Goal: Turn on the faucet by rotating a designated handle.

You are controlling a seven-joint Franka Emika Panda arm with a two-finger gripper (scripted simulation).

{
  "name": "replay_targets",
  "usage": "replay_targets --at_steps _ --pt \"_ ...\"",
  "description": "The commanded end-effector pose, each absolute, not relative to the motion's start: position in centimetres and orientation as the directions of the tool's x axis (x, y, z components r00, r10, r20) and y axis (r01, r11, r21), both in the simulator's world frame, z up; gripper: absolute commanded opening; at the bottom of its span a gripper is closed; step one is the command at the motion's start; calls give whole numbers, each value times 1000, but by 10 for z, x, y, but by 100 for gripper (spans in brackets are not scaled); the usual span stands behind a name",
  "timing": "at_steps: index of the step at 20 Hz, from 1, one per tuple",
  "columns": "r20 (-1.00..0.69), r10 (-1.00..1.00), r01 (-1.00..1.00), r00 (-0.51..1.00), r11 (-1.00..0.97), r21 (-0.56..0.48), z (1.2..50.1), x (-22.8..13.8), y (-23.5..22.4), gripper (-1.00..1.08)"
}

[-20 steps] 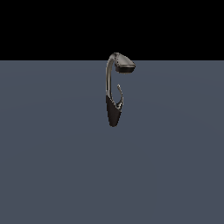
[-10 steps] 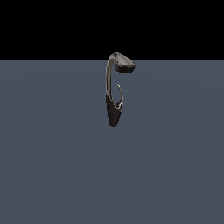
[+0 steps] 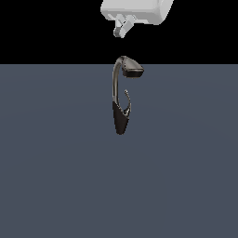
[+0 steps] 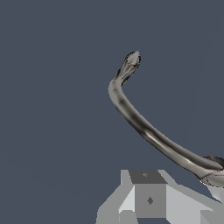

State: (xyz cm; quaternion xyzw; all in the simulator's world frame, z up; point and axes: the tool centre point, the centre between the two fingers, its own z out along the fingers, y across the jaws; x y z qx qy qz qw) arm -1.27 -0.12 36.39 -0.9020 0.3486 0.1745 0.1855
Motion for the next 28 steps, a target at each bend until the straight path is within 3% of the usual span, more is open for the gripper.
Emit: replay_targets --at_steps 1,15,28 --pt "-480 -593 -739 647 -642 -203 347 3 -3 -100" --pt "-648 -685 -926 332 -367 -86 238 71 -18 -100" --pt "-705 -689 -973 166 -231 -2 179 92 -26 -100"
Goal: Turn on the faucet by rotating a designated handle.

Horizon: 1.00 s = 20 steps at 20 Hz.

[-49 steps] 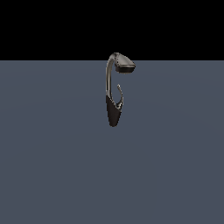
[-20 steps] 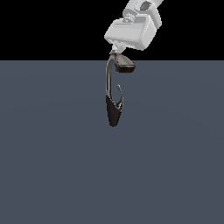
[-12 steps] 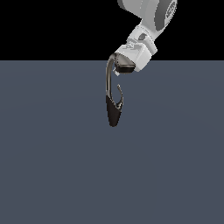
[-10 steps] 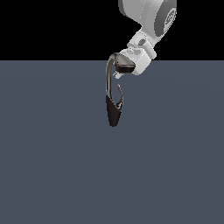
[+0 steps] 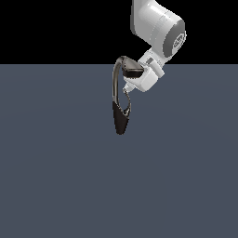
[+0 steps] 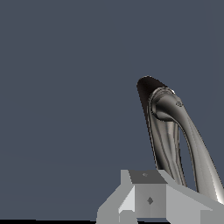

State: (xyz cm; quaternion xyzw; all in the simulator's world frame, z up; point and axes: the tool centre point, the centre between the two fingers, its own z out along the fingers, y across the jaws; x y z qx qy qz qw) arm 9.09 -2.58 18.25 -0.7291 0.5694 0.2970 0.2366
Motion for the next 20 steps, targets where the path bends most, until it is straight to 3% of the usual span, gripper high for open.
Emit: replay_targets --at_steps 1,20 --pt "-706 -689 -974 162 -228 -1 178 93 -26 -100" --pt "-707 -689 -974 159 -226 1 185 62 -26 -100"
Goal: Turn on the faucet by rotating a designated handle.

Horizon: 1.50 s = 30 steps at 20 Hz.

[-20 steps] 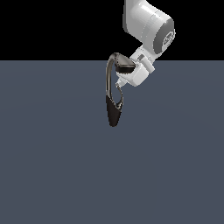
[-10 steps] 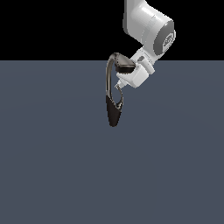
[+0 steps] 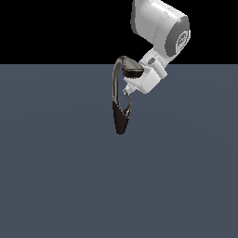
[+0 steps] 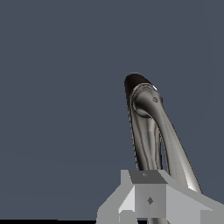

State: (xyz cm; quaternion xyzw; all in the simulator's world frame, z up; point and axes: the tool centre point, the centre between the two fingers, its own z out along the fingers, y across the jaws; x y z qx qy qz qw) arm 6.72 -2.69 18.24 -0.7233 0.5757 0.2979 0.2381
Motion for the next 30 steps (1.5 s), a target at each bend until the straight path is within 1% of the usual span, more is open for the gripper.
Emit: replay_targets --at_steps 1,6,8,22,23,24,30 --pt "-707 -689 -974 159 -226 1 185 59 -26 -100" --pt "-707 -689 -974 159 -226 1 188 46 -26 -100" --pt "-702 -695 -976 157 -216 -4 185 52 -31 -100" --pt "-707 -689 -974 159 -226 1 173 4 -52 -100" --pt "-707 -689 -974 159 -226 1 173 4 -52 -100" --pt "-703 -688 -972 182 -235 -22 183 15 -42 -100" --pt "-706 -688 -973 166 -229 -6 151 0 -76 -100"
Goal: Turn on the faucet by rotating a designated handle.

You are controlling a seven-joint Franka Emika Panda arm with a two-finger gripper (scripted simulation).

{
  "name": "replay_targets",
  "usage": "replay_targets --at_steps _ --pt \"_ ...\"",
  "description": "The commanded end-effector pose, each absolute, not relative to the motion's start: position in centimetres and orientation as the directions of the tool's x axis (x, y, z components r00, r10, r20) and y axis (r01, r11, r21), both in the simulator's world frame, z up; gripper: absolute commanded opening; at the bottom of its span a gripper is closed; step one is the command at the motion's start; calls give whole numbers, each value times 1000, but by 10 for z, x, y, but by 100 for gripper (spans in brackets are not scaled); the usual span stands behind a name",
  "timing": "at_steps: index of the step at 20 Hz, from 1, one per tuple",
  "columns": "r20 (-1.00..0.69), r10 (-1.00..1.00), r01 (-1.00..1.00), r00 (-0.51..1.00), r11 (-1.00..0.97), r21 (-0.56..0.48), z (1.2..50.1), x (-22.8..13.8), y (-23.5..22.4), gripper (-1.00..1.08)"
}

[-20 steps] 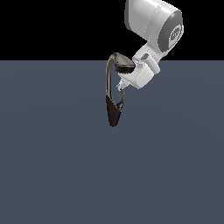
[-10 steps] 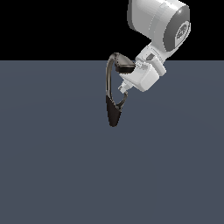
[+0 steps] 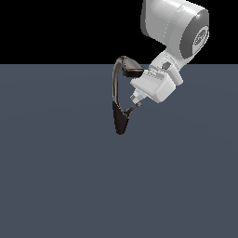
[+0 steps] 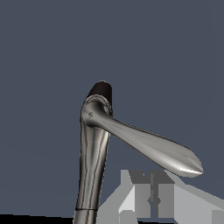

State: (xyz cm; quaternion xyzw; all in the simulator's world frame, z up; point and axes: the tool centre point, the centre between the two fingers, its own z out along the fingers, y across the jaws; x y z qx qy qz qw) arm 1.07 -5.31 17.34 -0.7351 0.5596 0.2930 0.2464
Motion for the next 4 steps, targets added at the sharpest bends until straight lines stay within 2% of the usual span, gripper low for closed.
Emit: replay_targets --at_steps 1,4 --pt "-706 -689 -974 164 -228 -4 146 -2 -81 -100" --pt "-707 -689 -974 159 -226 1 137 -6 -91 -100"
